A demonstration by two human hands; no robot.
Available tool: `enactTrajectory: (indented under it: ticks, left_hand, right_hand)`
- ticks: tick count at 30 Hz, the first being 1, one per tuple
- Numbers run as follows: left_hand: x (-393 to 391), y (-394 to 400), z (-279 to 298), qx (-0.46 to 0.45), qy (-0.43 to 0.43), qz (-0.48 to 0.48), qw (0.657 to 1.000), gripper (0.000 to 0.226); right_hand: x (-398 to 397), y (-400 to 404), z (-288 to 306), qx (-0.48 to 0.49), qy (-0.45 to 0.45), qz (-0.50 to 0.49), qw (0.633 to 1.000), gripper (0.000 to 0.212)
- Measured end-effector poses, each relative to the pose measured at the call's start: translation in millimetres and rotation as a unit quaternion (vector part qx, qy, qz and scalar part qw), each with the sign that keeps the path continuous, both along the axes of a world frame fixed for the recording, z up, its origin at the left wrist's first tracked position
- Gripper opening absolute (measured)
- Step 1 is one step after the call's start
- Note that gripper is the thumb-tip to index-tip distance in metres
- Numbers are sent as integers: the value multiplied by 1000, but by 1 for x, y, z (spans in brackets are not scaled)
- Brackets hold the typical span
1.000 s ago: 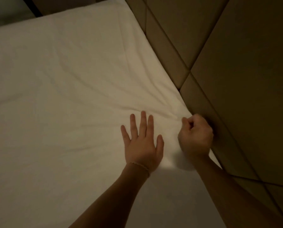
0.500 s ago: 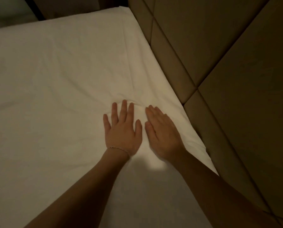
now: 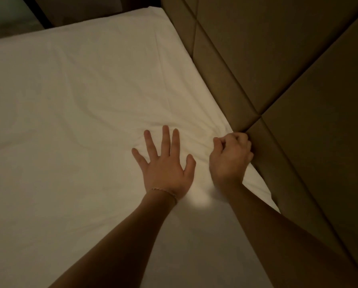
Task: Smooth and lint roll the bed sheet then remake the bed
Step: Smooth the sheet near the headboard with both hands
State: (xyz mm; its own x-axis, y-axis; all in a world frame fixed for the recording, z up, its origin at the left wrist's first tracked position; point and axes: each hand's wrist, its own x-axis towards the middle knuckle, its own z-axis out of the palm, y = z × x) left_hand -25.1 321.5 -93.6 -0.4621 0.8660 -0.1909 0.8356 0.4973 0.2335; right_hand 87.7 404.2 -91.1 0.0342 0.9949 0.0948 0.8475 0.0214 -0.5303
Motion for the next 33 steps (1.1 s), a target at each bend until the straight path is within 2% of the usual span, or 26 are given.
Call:
enactTrajectory:
  ticks: [3, 6, 10, 13, 15, 17, 18, 19, 23, 26, 28, 30, 31, 33]
  left_hand:
    - [-2, 1, 2, 0, 0, -1, 1000, 76]
    - [-2, -1, 3, 7, -5, -13, 1000, 75]
    - [-2, -3, 4, 1, -6, -39, 999, 71]
    - [-5, 0, 4, 11, -10, -54, 998, 66]
    - [-17, 6, 3, 38, -23, -62, 997, 60]
    - [-33, 16, 1, 53, -11, -62, 997, 58]
    - [-40, 21, 1, 51, -1, -59, 997, 59]
    - [-46, 25, 1, 46, 5, -54, 997, 60]
    - [-69, 33, 3, 22, 8, -28, 999, 63]
    - [-76, 35, 2, 20, 22, -31, 999, 66]
    - [-77, 38, -1, 21, 24, -36, 999, 66]
    - [-82, 43, -3, 22, 26, -48, 998, 64]
    - [-86, 47, -3, 19, 27, -56, 998, 63]
    - [-98, 57, -1, 11, 28, -66, 997, 62]
  right_hand:
    - [-8, 2, 7, -1, -24, -21, 999, 18]
    - [-3, 6, 23, 46, -47, 23, 998, 15]
    - [9, 8, 27, 7, -109, 66, 992, 18]
    - [-2, 1, 35, 58, -59, 101, 991, 29]
    - [-14, 0, 36, 91, -57, 205, 973, 40]
    - [-17, 3, 23, 44, -92, 341, 934, 51]
    - [-14, 6, 14, 9, -117, 379, 918, 55]
    - [-8, 10, 6, -19, -139, 388, 911, 57]
    - [10, 27, -1, -95, -142, 315, 934, 64]
    - [2, 27, 6, -132, -162, 286, 935, 68]
    - [-11, 29, 11, -87, -159, 297, 938, 69]
    - [-27, 39, 13, -31, -156, 359, 920, 63]
    - [-34, 47, 12, -30, -149, 382, 912, 60]
    - [-41, 65, 6, -72, -148, 368, 915, 59]
